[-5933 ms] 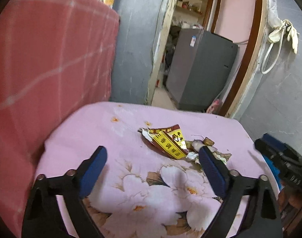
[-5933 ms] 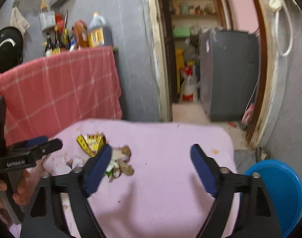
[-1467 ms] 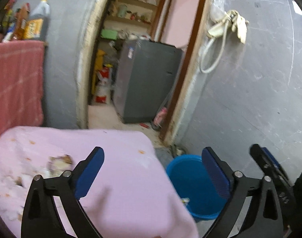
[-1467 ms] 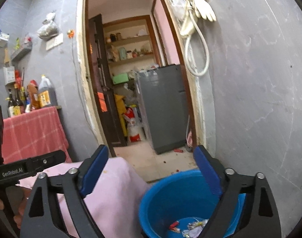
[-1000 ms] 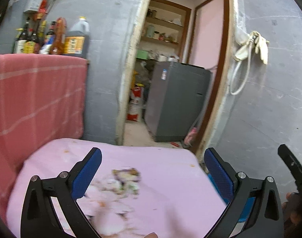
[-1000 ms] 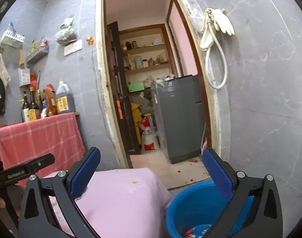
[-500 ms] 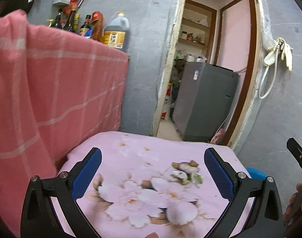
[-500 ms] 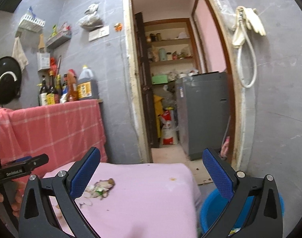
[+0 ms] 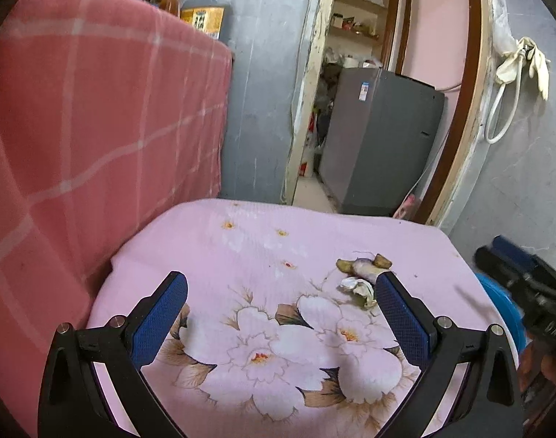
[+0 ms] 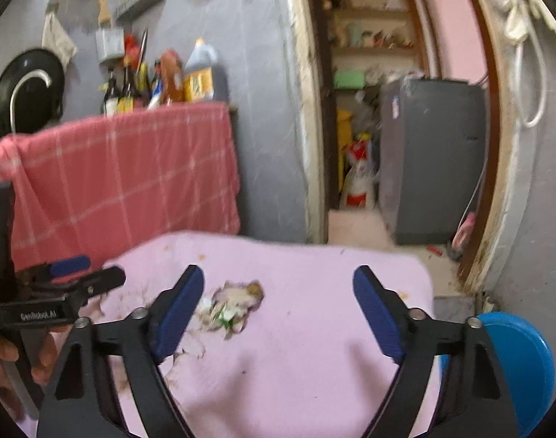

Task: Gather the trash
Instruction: 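Close the right tool on the crumpled white-green paper, then grasp the purple onion skin with the left tool while the right tool lifts the paper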

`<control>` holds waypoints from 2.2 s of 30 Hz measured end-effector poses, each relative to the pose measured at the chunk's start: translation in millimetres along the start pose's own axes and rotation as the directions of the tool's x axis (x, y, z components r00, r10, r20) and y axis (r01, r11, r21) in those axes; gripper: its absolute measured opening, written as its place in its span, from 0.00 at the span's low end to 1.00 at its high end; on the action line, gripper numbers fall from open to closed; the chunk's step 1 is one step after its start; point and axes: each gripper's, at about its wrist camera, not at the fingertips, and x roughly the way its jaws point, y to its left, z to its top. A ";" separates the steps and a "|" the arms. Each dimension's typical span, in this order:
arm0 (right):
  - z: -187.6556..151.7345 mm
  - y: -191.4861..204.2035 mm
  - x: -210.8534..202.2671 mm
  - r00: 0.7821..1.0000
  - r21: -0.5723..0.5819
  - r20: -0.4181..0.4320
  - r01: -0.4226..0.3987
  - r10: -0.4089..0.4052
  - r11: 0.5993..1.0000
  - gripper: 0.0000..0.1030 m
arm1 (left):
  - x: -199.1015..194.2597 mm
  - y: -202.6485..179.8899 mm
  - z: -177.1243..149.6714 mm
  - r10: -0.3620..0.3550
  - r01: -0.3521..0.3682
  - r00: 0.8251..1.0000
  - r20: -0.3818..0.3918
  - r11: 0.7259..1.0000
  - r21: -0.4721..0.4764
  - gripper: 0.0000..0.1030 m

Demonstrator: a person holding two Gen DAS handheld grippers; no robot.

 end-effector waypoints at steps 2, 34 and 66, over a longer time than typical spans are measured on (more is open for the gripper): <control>-2.6 2.8 12.8 0.998 -0.010 -0.065 -0.025 0.024 1.000 0.69 | 6.5 3.6 1.3 -0.015 0.015 1.000 -0.019 1.000 -0.013 0.92; -18.6 -13.2 50.5 0.953 0.042 -0.295 -0.053 0.063 0.998 0.06 | 53.7 -30.7 -7.6 -0.145 0.160 0.962 -0.232 0.986 0.048 0.66; -26.2 -61.0 38.0 0.967 0.150 -0.251 -0.004 0.042 0.989 0.06 | 109.6 -71.0 7.8 -0.172 0.214 0.932 -0.320 0.972 0.100 0.23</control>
